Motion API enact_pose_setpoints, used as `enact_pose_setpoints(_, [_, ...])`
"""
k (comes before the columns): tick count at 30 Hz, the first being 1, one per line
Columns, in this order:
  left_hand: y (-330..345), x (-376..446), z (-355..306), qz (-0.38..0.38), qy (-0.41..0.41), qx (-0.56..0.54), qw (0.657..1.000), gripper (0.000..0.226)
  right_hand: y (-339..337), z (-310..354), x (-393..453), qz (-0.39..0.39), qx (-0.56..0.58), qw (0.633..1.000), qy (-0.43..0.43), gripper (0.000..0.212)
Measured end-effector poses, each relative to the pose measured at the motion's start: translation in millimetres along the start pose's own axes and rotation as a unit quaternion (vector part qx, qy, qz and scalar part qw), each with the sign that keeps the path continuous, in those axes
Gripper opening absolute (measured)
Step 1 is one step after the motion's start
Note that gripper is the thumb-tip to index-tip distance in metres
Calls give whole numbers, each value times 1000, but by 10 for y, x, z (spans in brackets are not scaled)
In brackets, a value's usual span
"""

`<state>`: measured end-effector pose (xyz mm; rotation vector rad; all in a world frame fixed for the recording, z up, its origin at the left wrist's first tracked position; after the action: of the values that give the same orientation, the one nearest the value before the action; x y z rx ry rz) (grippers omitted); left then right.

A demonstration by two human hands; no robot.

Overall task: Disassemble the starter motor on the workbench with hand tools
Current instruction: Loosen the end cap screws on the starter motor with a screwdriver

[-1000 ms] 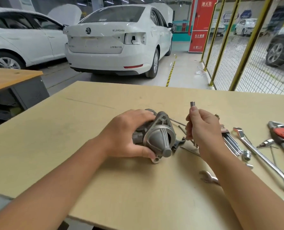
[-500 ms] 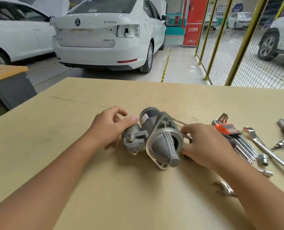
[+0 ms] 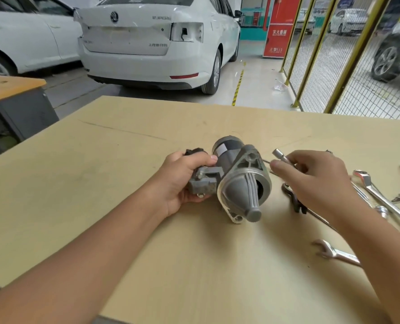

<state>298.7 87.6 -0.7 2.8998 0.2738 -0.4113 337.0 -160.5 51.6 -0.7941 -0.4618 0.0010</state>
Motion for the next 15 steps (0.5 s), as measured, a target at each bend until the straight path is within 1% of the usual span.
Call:
enact_pose_setpoints(2, [4, -39, -50, 0, 35, -16, 999, 56, 22, 13, -15, 1, 29, 1000, -1, 52])
enact_pose_setpoints(3, [5, -63, -83, 5, 58, -24, 998, 58, 32, 28, -21, 1, 44, 999, -2, 55])
enact_pose_setpoints(6, [10, -141, -210, 39, 145, -21, 988, 70, 54, 62, -27, -4, 108, 994, -11, 49])
enact_pose_setpoints(8, [23, -219, -292, 62, 189, 12, 980, 70, 77, 50, -20, 1, 164, 986, -11, 51])
enact_pose_setpoints(10, [43, -292, -338, 86, 211, 46, 973, 68, 104, 25, -10, 2, 204, 979, -11, 46])
enact_pose_setpoints(12, [57, -363, -393, 112, 223, 85, 964, 65, 126, 21, -9, -6, 211, 977, -17, 41])
enact_pose_setpoints(15, [38, -445, -554, 130, 254, 155, 946, 66, 152, 13, 4, -12, 233, 972, -10, 43])
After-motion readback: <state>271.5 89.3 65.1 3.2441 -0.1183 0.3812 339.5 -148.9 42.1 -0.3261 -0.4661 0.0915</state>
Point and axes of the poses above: each hand's wrist, its own x-axis towards the middle knuckle, its own y-axis out of the palm, z = x × y, the point moved 7 cm from there along x, towards the middle knuckle, and after that the axes turned 3 degrees about -y, right-handed, at the moved point
